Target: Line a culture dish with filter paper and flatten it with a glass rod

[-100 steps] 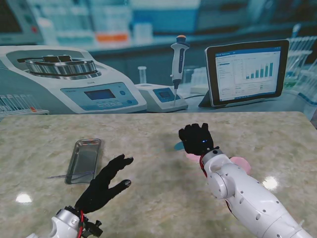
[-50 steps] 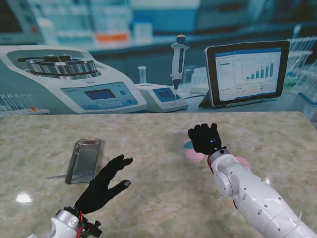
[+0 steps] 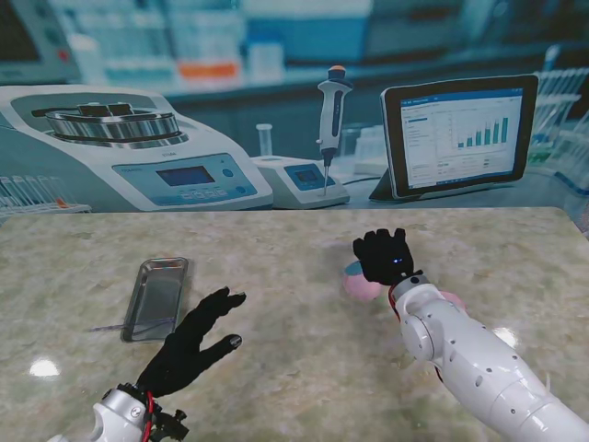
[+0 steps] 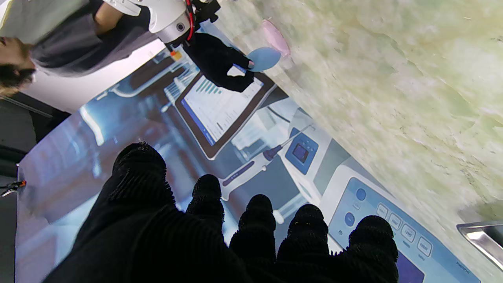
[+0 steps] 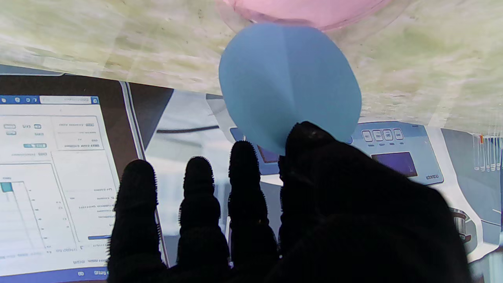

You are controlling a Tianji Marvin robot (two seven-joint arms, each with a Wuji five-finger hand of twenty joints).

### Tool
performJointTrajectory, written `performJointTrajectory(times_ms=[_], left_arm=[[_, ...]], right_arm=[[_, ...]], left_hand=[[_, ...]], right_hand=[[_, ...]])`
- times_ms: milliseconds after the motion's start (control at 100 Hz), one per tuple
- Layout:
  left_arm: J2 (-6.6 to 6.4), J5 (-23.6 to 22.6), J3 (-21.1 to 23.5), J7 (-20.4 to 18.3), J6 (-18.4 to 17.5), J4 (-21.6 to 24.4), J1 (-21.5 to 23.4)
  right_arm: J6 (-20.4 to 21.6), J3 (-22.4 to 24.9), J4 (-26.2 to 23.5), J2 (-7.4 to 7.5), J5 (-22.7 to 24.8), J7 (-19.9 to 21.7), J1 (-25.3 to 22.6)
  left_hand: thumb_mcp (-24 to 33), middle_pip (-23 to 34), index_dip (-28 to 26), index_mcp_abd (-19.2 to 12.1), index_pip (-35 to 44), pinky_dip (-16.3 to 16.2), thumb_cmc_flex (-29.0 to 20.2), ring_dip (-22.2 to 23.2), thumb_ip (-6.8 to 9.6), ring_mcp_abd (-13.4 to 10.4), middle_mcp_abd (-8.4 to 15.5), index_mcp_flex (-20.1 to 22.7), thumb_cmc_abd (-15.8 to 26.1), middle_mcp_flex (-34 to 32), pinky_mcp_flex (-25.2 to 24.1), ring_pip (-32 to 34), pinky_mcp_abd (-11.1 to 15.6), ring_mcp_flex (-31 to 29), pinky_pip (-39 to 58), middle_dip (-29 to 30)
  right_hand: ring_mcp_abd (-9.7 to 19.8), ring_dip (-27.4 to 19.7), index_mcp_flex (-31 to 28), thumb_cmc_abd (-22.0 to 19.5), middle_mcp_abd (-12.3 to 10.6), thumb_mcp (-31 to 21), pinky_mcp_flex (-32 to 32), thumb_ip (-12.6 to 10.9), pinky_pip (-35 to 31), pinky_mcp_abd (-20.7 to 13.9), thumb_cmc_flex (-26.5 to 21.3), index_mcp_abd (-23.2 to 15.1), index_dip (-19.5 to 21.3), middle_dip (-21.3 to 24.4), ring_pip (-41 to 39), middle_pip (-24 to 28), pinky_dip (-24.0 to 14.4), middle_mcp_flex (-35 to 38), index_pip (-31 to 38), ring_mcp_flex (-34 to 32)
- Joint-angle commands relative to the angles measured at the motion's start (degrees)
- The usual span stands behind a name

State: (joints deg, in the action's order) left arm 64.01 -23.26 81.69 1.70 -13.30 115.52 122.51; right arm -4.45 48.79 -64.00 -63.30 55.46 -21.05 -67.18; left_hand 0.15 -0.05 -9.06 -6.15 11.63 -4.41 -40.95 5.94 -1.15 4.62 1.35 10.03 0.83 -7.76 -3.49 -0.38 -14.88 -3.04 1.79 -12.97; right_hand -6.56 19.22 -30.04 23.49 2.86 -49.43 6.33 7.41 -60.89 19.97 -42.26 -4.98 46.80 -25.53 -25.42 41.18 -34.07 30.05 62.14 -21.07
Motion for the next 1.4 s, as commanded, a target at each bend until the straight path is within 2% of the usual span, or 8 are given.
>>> performJointTrajectory(times_ms=[0, 150, 360, 880, 1160, 1390], left_arm=[[-0.04, -0.13, 0.07, -0.29, 0.13, 0.27, 0.33], [-0.06, -0.11, 0.05, -0.40, 0.25, 0.19, 0.25], [-0.07, -0.05, 0.00, -0.44, 0.22, 0.11, 0.14], [-0.02, 0.25, -0.04, -0.31, 0.02, 0.03, 0.21], [0.00, 0.47, 0.00, -0.26, -0.17, -0.01, 0.35], [0.01, 0.57, 0.02, -0.23, -0.28, 0.01, 0.39]], right_arm=[[0.25, -0.42, 0.76, -0.25, -0.17, -0.63, 0.12], [0.88, -0.93, 1.73, -0.31, -0.33, -1.59, 0.40], [1.30, -1.47, 2.23, -0.21, 0.12, -2.38, 0.44], [1.01, 0.01, -0.96, 1.01, 2.85, 0.61, -2.56], [0.92, 0.62, -2.53, 1.65, 3.89, 3.33, -3.97], [0.72, 1.62, -4.47, 2.05, 4.09, 6.85, -5.10]], left_hand=[[-0.91, 0.23, -0.24, -1.51, 1.07, -0.29, -0.29, -0.06, 0.77, -1.83, 0.35, -0.09, 1.39, 1.12, -0.11, -0.56, 1.74, 1.66, -2.61, -0.75], [-0.92, 0.20, -0.24, -1.50, 1.06, -0.27, -0.28, -0.08, 0.76, -1.81, 0.36, -0.15, 1.36, 1.13, -0.12, -0.57, 1.72, 1.66, -2.62, -0.72], [-0.94, 0.21, -0.25, -1.45, 1.08, -0.26, -0.25, -0.08, 0.75, -1.81, 0.36, -0.14, 1.37, 1.11, -0.11, -0.57, 1.72, 1.66, -2.61, -0.72], [-0.92, 0.20, -0.24, -1.46, 1.07, -0.23, -0.29, -0.11, 0.75, -1.86, 0.29, -0.16, 1.34, 1.13, -0.11, -0.57, 1.72, 1.65, -2.61, -0.71], [-0.92, 0.20, -0.23, -1.45, 1.05, -0.23, -0.29, -0.11, 0.75, -1.81, 0.32, -0.14, 1.34, 1.13, -0.11, -0.57, 1.73, 1.66, -2.61, -0.70], [-0.94, 0.22, -0.23, -1.49, 1.06, -0.25, -0.30, -0.11, 0.74, -1.81, 0.32, -0.11, 1.26, 1.11, -0.11, -0.57, 1.74, 1.66, -2.59, -0.71]], right_hand=[[0.44, 0.37, -1.45, -0.81, -0.04, 0.15, -0.07, 1.44, -1.57, 1.70, -1.21, -1.28, -0.37, -0.18, -1.75, 0.84, -1.13, 0.39, 2.62, -1.77], [0.39, 0.31, -1.80, 0.06, -0.34, 0.07, 0.00, 1.82, -1.58, 1.88, -0.71, -1.54, -1.24, -0.08, -1.85, 0.96, -1.02, 0.86, 2.56, -2.02], [0.30, 0.02, -3.42, 3.41, -1.01, -2.96, 0.33, 3.16, -1.77, 2.22, 1.73, -2.63, -4.47, 0.61, -1.91, 0.52, -0.66, 2.62, 2.93, -2.88], [0.14, -0.22, -3.81, 5.07, -1.15, -4.68, 0.14, 3.41, -1.47, 2.25, 2.64, -3.96, -6.24, 0.89, -1.30, -0.23, -0.28, 3.00, 3.04, -2.74], [-0.24, -0.22, -1.34, 5.42, -0.71, -4.40, -0.57, 3.43, -1.12, 2.11, 3.99, -3.70, -7.32, 0.91, -0.90, -0.85, -0.15, 1.18, 0.93, -1.58], [-0.43, -0.22, 4.60, 6.16, -0.46, -3.89, -1.85, 3.26, -0.56, 1.72, 6.67, -2.47, -9.07, 0.88, -0.27, -1.59, -0.07, -2.33, -2.84, 0.63]])
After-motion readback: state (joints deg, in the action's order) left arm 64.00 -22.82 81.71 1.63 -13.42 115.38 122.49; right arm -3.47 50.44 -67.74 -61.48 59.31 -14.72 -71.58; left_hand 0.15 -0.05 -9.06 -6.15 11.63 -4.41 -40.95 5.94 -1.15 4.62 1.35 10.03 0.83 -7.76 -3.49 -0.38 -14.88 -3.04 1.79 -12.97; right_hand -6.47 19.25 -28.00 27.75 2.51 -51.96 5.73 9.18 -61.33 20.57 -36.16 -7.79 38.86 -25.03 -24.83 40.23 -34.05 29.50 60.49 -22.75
